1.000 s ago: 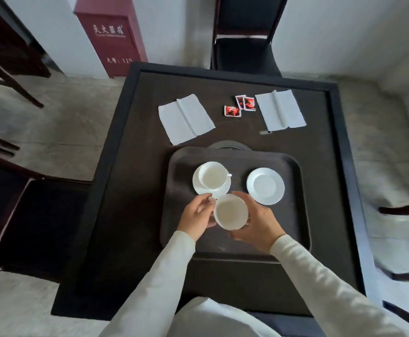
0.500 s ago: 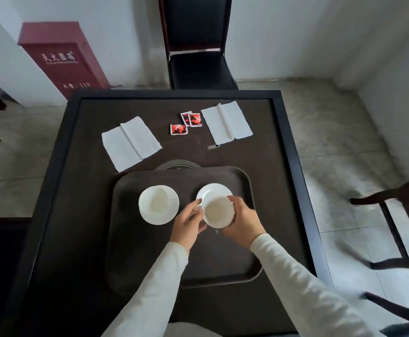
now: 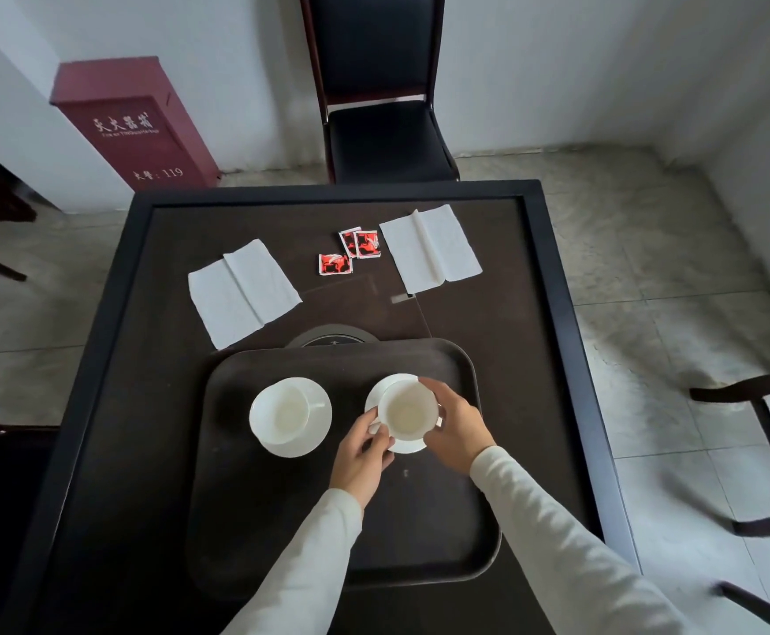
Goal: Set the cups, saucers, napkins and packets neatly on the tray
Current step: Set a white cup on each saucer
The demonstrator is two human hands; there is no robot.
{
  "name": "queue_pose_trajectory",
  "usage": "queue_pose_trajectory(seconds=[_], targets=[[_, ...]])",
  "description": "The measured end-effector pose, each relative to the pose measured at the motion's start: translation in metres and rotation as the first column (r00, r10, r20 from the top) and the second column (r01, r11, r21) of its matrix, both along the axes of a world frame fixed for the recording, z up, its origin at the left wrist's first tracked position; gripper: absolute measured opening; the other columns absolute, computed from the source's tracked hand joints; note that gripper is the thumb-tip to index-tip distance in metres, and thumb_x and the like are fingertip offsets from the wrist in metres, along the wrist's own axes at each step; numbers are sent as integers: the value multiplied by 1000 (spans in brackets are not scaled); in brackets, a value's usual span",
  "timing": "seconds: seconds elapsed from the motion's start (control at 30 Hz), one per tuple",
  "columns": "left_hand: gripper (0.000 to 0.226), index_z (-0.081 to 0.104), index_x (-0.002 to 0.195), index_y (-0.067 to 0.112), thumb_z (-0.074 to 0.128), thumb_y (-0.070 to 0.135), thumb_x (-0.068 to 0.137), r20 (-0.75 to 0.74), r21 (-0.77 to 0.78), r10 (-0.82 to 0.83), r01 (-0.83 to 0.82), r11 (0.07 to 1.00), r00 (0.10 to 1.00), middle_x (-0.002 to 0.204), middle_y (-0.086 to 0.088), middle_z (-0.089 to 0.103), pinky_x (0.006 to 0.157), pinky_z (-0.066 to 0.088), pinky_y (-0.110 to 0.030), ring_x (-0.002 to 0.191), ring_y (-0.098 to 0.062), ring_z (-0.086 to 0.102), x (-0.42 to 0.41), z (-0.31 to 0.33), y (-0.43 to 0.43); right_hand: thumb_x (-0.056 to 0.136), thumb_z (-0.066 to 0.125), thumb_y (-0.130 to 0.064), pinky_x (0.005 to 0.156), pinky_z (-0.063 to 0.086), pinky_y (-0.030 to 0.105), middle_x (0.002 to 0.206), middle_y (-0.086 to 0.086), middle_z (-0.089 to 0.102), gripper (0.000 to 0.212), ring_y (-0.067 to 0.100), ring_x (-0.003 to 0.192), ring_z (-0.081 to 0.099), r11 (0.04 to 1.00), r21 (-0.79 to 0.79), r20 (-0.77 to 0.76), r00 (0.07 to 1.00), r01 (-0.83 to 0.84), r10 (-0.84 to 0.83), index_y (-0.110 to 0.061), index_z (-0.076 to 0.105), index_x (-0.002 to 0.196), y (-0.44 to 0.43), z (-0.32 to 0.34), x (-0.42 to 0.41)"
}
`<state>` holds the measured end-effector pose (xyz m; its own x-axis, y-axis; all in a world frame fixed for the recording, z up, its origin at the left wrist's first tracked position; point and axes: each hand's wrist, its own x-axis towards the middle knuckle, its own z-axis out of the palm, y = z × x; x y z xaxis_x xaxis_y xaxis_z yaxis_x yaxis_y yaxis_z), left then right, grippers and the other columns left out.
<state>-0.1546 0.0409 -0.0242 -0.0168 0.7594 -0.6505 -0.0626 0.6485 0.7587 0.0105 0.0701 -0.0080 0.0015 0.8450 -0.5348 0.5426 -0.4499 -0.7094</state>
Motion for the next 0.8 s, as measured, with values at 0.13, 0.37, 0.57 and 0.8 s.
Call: queue_pose_trajectory(seconds=[0.13,0.37,0.57,0.8], targets=[[29,60,128,32,57,16,104,-15,-20,-5,5,1000,1000,127,1,65,95,59,-32,110,-15,71,-1,-7,-1,82,55,6,98,53,35,130,3,63,73,22,119,61,1000,-8,2,1000,-7,7,-28,46,146,0,-8,1],[31,60,125,34,60,14,102,-34,-27,-46,45,999,998,131,0,64,96,58,-34,113,-18,70,-6,-14,-1,80,56,7,97,54,36,128,3,64,74,24,116,61,1000,8,12,1000,-8,8,-28,48,144,1,-14,0],[31,61,115,40,65,15,98,-59,-23,-87,86,996,994,133,-2,62,101,56,-40,120,-23,65,-6,-16,-3,76,54,9,89,54,29,123,0,66,76,23,107,62,1000,8,32,999,-16,16,-33,50,140,2,-18,1],[32,60,124,33,66,16,98,-65,-27,-66,65,998,996,136,-3,62,103,55,-45,121,-26,65,-6,-19,-1,75,55,9,88,56,29,124,-3,64,79,21,108,61,1000,16,23,1000,-20,20,-34,50,140,5,-19,0]])
